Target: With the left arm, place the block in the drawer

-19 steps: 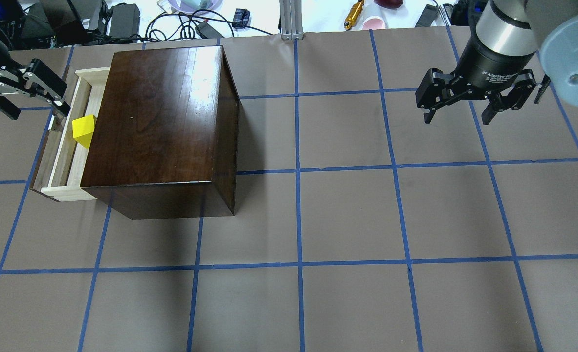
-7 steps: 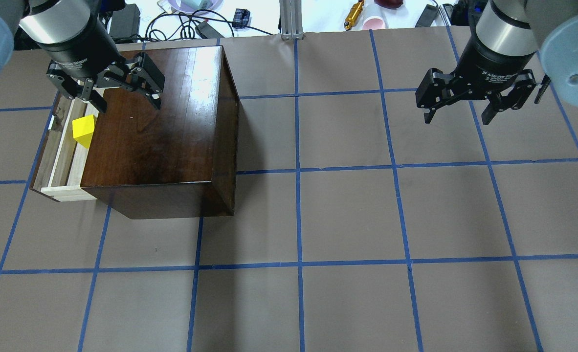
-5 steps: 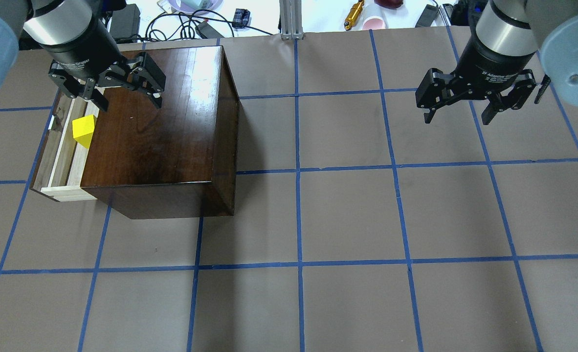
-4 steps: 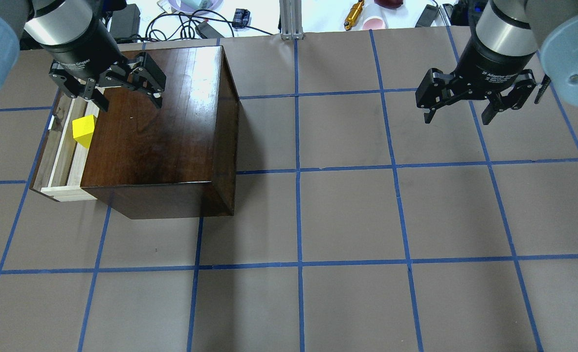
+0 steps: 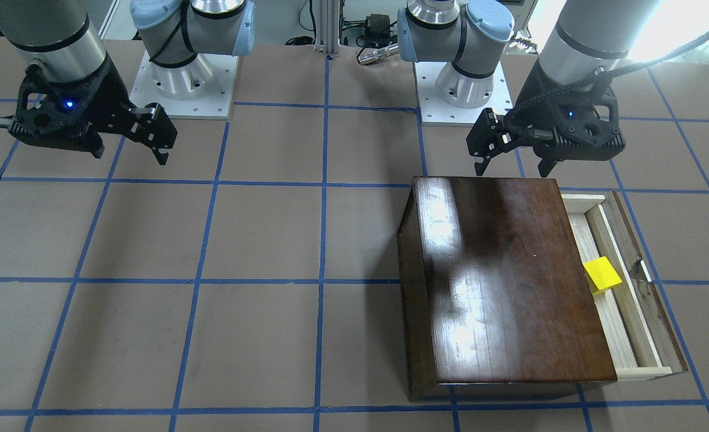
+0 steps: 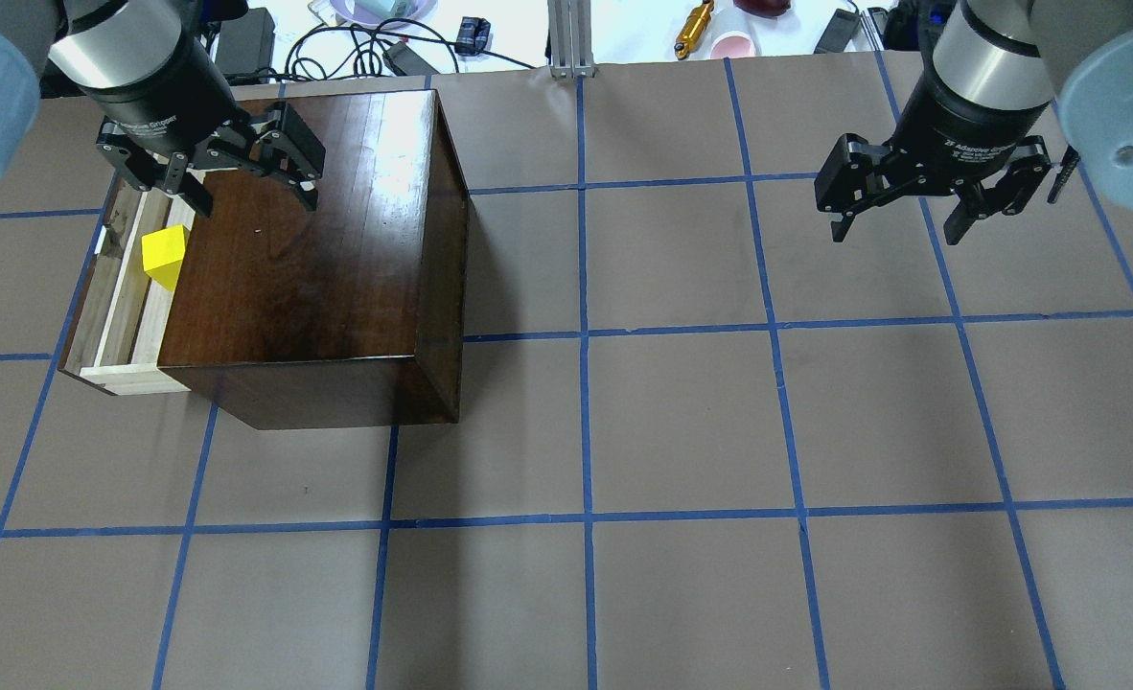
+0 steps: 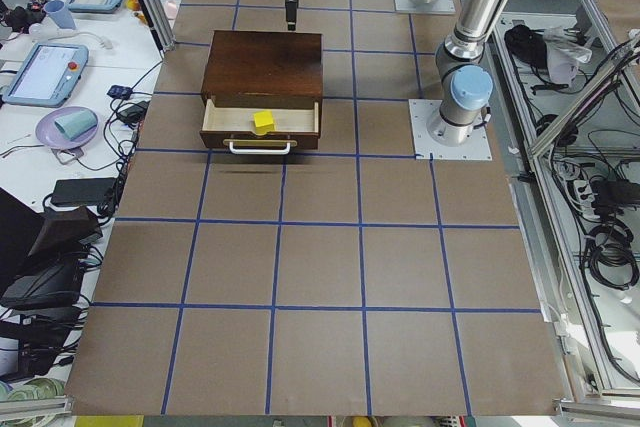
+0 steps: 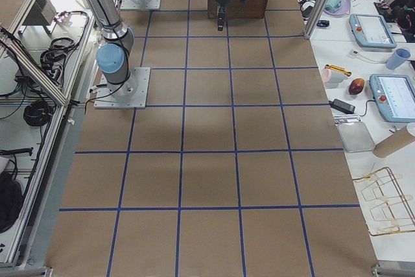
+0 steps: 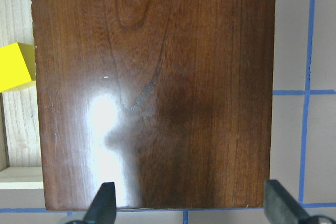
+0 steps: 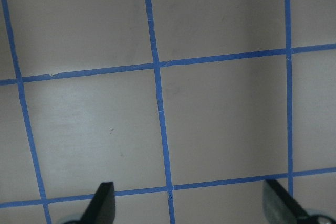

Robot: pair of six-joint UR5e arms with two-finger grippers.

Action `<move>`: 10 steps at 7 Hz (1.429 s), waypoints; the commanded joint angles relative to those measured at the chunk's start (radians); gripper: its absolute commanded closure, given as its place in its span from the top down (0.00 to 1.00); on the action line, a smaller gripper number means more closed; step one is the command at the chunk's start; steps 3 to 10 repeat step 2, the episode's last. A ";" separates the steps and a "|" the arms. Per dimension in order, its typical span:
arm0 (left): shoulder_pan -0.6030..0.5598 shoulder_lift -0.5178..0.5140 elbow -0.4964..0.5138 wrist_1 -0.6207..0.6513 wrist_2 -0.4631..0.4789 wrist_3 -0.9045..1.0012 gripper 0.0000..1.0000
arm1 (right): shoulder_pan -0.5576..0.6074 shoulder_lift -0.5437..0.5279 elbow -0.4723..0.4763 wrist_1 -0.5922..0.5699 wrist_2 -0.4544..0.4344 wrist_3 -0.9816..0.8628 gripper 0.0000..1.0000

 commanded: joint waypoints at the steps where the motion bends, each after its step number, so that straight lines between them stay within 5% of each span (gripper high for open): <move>1: 0.002 -0.002 0.000 0.000 -0.001 0.002 1.00 | 0.000 0.000 0.000 0.000 0.000 0.000 1.00; 10: 0.002 0.004 0.000 0.000 0.000 0.005 1.00 | 0.000 0.000 0.000 0.000 0.000 0.000 1.00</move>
